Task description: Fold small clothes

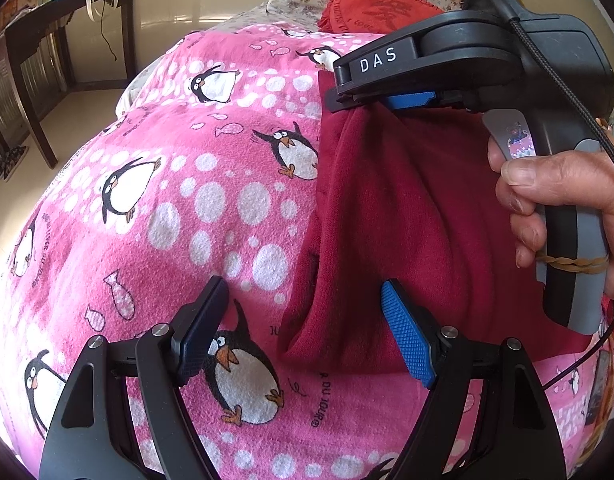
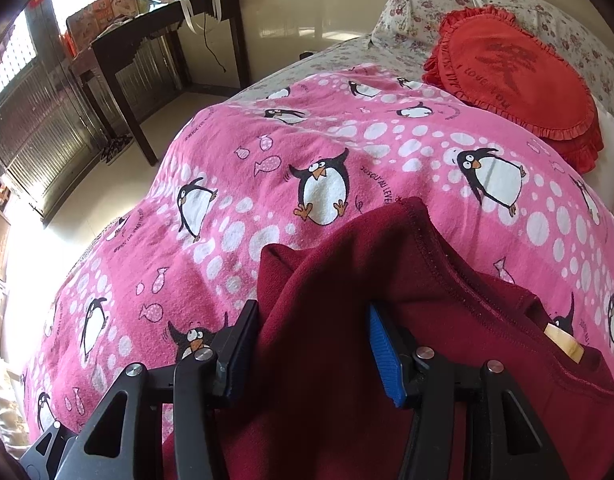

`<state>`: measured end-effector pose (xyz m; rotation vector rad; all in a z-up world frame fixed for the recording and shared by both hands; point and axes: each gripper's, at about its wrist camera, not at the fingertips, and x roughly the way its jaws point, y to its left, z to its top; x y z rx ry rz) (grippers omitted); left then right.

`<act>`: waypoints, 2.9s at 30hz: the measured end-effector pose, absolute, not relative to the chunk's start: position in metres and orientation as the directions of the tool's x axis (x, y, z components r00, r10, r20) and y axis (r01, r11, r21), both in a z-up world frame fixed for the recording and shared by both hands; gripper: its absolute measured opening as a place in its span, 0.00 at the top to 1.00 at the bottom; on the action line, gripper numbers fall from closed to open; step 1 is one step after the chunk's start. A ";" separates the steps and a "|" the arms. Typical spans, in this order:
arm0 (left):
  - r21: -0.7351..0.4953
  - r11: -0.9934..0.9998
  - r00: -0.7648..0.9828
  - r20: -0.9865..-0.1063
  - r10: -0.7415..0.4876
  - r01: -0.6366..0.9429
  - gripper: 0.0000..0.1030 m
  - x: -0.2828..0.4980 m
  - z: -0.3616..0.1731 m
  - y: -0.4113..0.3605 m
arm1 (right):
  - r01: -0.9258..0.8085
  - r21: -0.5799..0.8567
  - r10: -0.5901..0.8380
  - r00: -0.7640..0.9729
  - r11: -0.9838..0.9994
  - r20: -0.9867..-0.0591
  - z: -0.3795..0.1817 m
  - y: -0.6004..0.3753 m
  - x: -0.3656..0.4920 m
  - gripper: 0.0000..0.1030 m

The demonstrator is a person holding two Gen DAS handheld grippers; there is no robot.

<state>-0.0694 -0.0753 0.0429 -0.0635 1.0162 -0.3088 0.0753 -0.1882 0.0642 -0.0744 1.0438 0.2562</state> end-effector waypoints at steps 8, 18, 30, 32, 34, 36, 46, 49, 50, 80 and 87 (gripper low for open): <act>-0.311 0.923 0.476 -0.791 -0.383 0.225 0.23 -0.057 0.053 -0.060 | -0.227 0.281 0.357 0.460 0.932 -0.813 0.078 -0.217 0.069 0.77; -0.311 0.916 0.456 -0.796 -0.397 0.254 0.13 -0.040 0.046 -0.081 | -0.224 0.237 0.313 0.419 0.945 -0.852 0.073 -0.203 0.083 0.69; -0.312 0.906 0.472 -0.777 -0.416 0.284 0.14 -0.036 0.043 -0.083 | -0.289 0.043 0.180 0.467 0.956 -0.866 0.068 -0.187 0.080 0.75; -0.358 0.879 0.436 -0.768 -0.468 0.314 0.67 -0.038 0.044 -0.084 | -0.272 0.198 0.308 0.458 0.942 -0.834 0.080 -0.209 0.073 0.82; -0.383 0.869 0.426 -0.761 -0.489 0.313 0.71 -0.040 0.051 -0.084 | -0.261 0.305 0.396 0.462 0.916 -0.794 0.091 -0.228 0.065 0.85; -0.357 0.867 0.448 -0.749 -0.488 0.347 0.74 -0.047 0.066 -0.089 | -0.270 0.362 0.450 0.484 0.893 -0.750 0.105 -0.246 0.053 0.86; -0.308 0.719 0.426 -0.637 -0.642 0.623 0.76 -0.105 0.159 -0.180 | -0.243 0.432 0.479 0.638 0.868 -0.603 0.182 -0.352 -0.024 0.86; -0.306 0.648 0.359 -0.633 -0.686 0.698 0.77 -0.118 0.164 -0.229 | -0.199 0.424 0.437 0.678 0.884 -0.591 0.190 -0.394 -0.051 0.86; -0.307 0.627 0.335 -0.638 -0.694 0.716 0.79 -0.124 0.162 -0.245 | -0.170 0.429 0.418 0.691 0.887 -0.590 0.189 -0.411 -0.061 0.87; -0.121 0.751 0.371 -0.811 -0.452 0.649 0.60 -0.125 0.099 -0.261 | 0.136 0.524 0.348 0.606 0.841 -0.715 0.087 -0.472 -0.159 0.42; -0.115 0.755 0.364 -0.823 -0.436 0.645 0.61 -0.126 0.091 -0.266 | 0.134 0.518 0.350 0.593 0.845 -0.725 0.072 -0.457 -0.145 0.46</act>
